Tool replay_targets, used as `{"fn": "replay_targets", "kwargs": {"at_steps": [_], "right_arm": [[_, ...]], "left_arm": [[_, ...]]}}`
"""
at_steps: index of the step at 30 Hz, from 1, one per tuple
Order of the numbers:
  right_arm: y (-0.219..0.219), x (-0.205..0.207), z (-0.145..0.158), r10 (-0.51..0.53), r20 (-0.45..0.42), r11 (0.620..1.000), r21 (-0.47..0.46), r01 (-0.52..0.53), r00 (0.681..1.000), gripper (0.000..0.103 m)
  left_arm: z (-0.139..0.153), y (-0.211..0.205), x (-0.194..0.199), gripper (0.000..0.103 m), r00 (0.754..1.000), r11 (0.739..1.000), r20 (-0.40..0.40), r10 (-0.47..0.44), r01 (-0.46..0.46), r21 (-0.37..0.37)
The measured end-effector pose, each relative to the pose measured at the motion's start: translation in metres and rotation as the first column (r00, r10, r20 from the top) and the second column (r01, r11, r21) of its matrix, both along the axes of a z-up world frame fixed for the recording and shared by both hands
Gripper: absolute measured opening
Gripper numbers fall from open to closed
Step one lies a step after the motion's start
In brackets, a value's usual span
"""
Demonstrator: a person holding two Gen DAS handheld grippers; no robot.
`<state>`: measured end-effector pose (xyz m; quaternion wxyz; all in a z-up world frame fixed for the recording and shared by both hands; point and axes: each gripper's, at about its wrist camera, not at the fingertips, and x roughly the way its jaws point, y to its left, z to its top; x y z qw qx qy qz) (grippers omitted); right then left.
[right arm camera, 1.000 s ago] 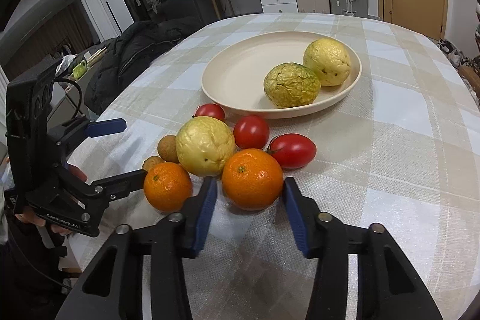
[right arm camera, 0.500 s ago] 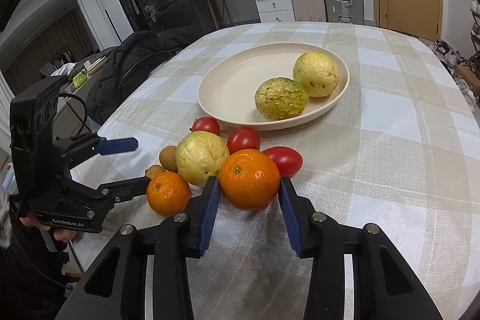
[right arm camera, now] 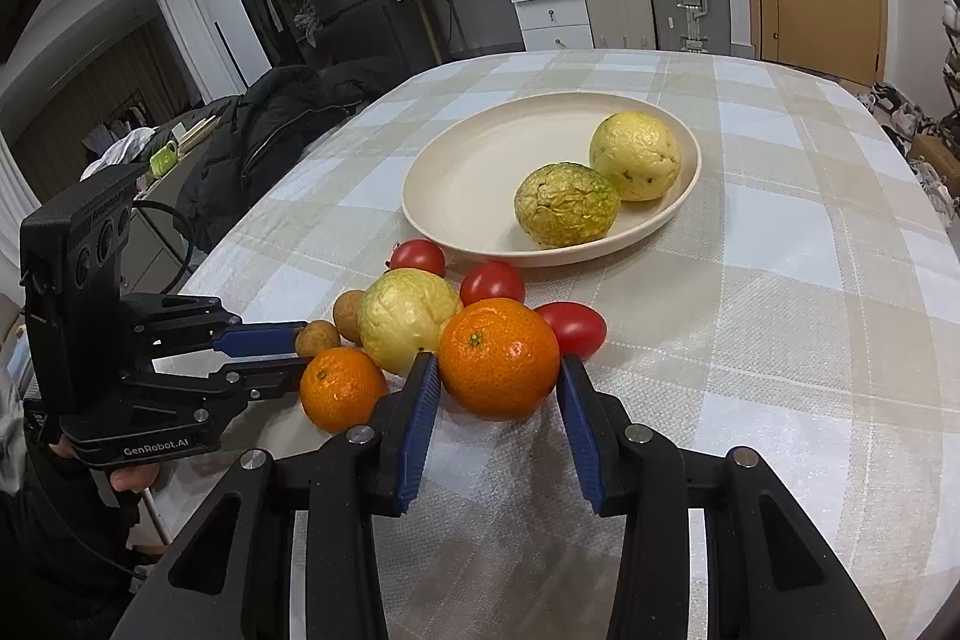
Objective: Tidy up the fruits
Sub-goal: 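Close the left tool on the small brown fruit and lift it while the right tool holds the orange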
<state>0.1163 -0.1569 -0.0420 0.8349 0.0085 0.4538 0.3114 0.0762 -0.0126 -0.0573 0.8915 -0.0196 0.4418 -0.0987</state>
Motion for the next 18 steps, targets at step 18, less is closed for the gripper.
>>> {"fn": "replay_targets", "kwargs": {"at_steps": [18], "right_arm": [[-0.002,-0.002,0.002,0.015,0.021,1.0,0.017,-0.015,1.0,0.041]], "left_arm": [[0.016,0.012,-0.003,0.021,0.993,0.997,0.097,0.072,-0.07,-0.019]]}}
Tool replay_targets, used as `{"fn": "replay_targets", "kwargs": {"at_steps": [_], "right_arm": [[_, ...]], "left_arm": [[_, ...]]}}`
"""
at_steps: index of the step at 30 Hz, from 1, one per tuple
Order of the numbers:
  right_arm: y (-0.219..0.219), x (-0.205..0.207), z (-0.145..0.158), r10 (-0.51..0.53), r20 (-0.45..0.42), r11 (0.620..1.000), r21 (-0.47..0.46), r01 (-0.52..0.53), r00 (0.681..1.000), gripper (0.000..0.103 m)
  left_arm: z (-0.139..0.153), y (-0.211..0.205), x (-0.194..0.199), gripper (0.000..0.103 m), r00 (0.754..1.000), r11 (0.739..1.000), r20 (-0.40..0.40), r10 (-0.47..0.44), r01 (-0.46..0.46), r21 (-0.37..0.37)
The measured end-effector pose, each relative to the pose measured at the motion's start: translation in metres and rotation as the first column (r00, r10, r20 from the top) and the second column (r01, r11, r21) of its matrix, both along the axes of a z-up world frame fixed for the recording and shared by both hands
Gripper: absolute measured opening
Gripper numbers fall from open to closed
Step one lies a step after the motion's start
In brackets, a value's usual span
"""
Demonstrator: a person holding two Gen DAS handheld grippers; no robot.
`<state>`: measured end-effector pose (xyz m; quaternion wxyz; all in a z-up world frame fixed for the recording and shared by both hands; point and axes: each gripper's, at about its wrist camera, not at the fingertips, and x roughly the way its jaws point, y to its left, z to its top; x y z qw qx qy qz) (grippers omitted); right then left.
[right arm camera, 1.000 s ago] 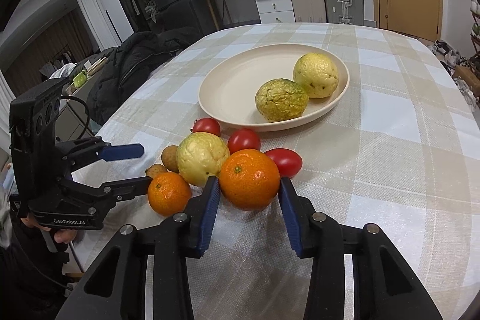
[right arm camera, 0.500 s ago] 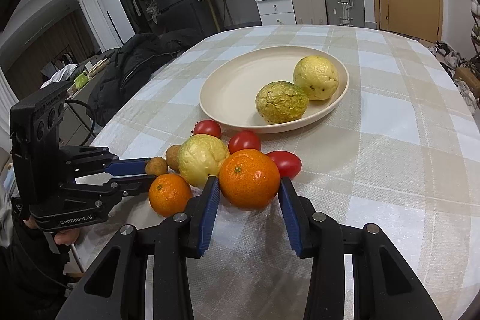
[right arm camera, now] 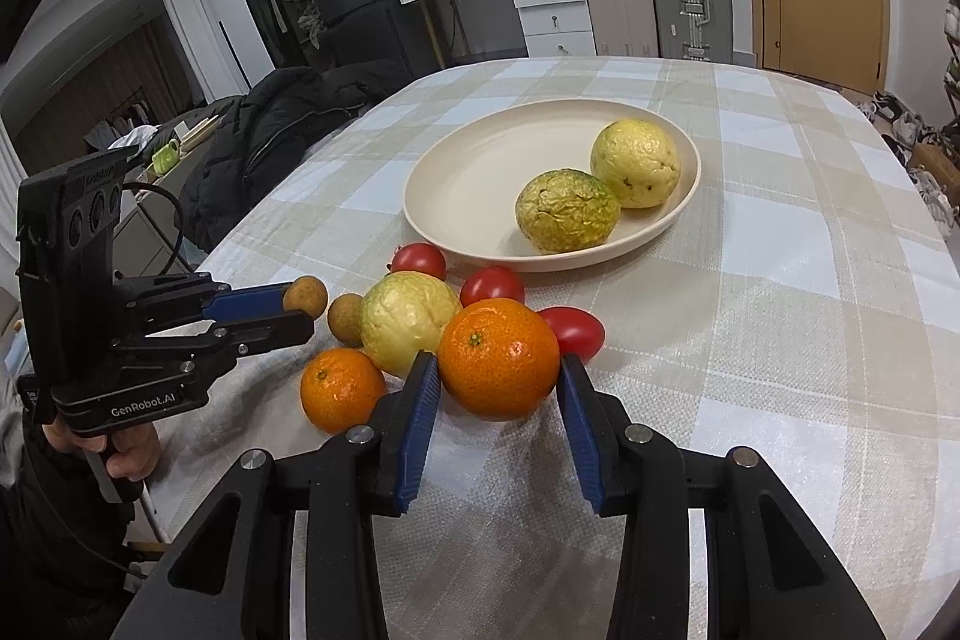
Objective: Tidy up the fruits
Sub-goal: 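Close the left tool on the small brown fruit and lift it while the right tool holds the orange, then carry the orange and brown fruit over the white plate and open both tools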
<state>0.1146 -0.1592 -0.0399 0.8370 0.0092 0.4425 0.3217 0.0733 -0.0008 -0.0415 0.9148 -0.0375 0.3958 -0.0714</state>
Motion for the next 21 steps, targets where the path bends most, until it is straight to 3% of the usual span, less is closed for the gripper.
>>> {"fn": "replay_targets", "kwargs": {"at_steps": [10,21], "right_arm": [[-0.005,0.001,0.008,-0.02,0.039,0.999,0.029,0.019,0.999,0.041],[-0.018,0.008,0.015,-0.065,0.061,0.997,0.045,0.062,0.996,0.041]], "left_arm": [[0.019,-0.002,-0.009,0.021,0.995,0.999,0.094,0.04,-0.04,-0.005],[0.032,-0.007,0.002,0.021,0.988,0.998,0.143,0.059,-0.06,0.003]]}}
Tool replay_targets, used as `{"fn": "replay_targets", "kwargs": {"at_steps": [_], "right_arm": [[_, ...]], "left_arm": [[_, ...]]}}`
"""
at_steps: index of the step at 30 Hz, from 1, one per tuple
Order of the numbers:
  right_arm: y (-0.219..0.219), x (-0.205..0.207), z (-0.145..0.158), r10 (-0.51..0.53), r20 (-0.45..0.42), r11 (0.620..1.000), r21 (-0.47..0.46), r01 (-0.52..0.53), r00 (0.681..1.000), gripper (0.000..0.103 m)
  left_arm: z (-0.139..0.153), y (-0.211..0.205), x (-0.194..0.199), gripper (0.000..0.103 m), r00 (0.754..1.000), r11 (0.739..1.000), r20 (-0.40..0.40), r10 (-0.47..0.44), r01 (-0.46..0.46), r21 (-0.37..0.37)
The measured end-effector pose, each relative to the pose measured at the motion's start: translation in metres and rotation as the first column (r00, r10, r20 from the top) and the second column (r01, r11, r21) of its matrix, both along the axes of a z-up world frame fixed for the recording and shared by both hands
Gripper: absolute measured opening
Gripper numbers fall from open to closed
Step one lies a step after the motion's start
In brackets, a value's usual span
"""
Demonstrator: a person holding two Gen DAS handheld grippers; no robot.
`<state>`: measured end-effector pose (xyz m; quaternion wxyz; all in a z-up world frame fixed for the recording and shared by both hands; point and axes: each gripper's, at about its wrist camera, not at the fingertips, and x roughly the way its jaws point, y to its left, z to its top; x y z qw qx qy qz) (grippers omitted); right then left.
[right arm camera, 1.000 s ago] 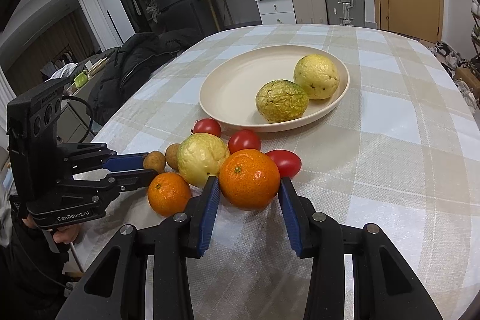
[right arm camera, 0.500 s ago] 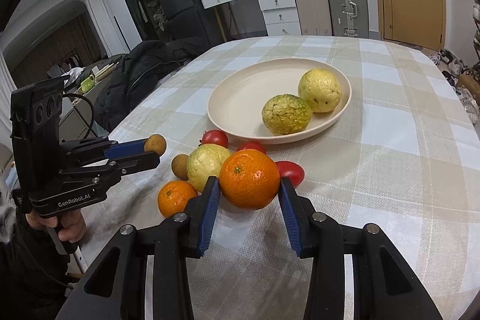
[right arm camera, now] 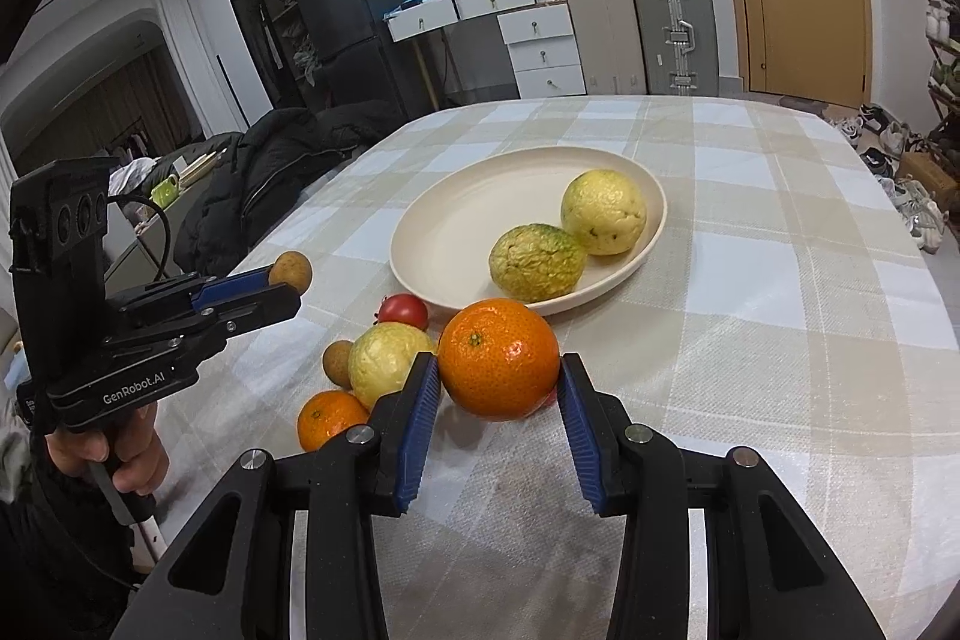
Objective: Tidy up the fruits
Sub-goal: 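Carry the orange and brown fruit over the white plate and open both tools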
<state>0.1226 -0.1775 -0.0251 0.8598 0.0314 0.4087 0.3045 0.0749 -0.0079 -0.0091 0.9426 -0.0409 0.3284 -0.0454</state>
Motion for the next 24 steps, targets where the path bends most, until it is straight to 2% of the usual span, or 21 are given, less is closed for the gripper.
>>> {"fn": "replay_targets", "kwargs": {"at_steps": [5,13,24], "right_arm": [[-0.006,0.004,0.009,-0.04,0.057,0.999,-0.014,0.041,0.998,0.041],[-0.013,0.027,0.018,-0.073,0.046,0.997,0.013,0.072,0.996,0.041],[-0.009,0.055,0.022,-0.088,0.052,0.996,-0.016,0.089,0.995,0.041]], "left_arm": [[0.0,-0.003,0.011,0.021,1.0,1.0,0.012,0.009,-0.009,0.006],[0.001,-0.004,0.035,0.021,0.999,0.999,0.025,0.033,-0.033,0.009],[0.006,-0.01,0.061,0.021,0.998,0.999,0.051,0.036,-0.038,0.037]]}}
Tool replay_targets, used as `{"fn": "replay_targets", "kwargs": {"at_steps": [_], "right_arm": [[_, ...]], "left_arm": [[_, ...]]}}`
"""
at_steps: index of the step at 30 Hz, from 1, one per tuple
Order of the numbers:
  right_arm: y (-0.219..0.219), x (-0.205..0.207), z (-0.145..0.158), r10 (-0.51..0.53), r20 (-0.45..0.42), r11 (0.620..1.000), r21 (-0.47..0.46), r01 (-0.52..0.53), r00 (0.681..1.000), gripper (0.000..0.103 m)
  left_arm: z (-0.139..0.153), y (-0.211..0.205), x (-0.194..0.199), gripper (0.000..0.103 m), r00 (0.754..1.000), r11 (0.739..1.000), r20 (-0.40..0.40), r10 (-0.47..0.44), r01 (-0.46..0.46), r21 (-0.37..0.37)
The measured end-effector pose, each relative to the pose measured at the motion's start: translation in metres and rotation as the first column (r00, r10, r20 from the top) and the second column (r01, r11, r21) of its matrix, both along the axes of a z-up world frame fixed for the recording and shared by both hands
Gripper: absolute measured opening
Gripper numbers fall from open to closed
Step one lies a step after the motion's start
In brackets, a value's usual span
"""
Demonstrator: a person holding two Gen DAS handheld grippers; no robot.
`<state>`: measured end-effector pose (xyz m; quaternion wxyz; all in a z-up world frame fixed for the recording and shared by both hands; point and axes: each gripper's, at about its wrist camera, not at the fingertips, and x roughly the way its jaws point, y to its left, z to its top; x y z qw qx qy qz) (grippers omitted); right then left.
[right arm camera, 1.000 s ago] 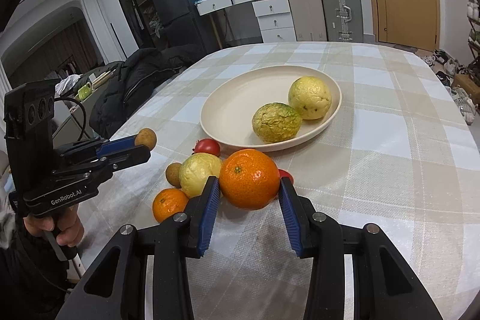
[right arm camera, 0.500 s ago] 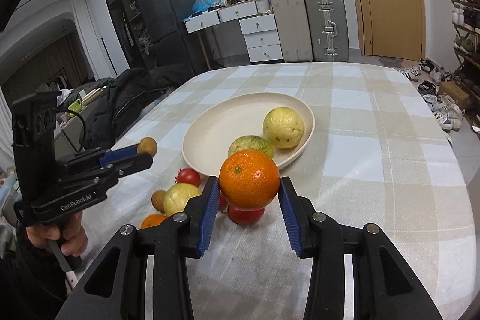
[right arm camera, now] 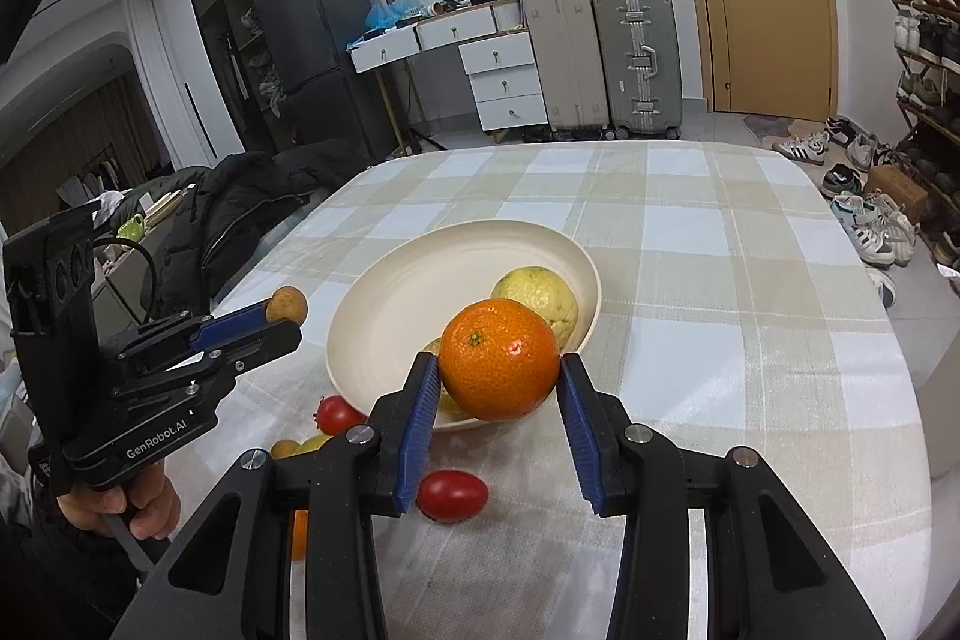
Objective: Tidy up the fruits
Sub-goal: 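Carry the orange and brown fruit over the white plate and open both tools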
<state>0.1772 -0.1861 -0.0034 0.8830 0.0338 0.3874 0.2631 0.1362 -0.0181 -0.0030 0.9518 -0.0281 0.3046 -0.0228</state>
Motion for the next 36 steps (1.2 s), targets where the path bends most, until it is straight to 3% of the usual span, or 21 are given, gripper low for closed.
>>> {"fn": "replay_targets", "kwargs": {"at_steps": [6,22,36], "right_arm": [[0.002,0.011,-0.004,-0.009,-0.014,1.0,-0.001,0.009,1.0,0.041],[0.018,0.035,-0.035,-0.007,-0.051,0.993,-0.114,0.001,0.999,0.041],[0.038,0.041,-0.041,0.021,-0.064,0.99,-0.14,-0.03,0.998,0.041]], "left_arm": [[-0.002,0.002,0.011,0.021,1.0,1.0,0.001,0.015,-0.015,0.007],[-0.024,0.002,0.041,0.021,0.998,0.999,-0.061,0.02,-0.019,0.029],[-0.034,0.001,0.053,0.021,0.996,0.999,-0.089,0.014,-0.01,0.04]]}}
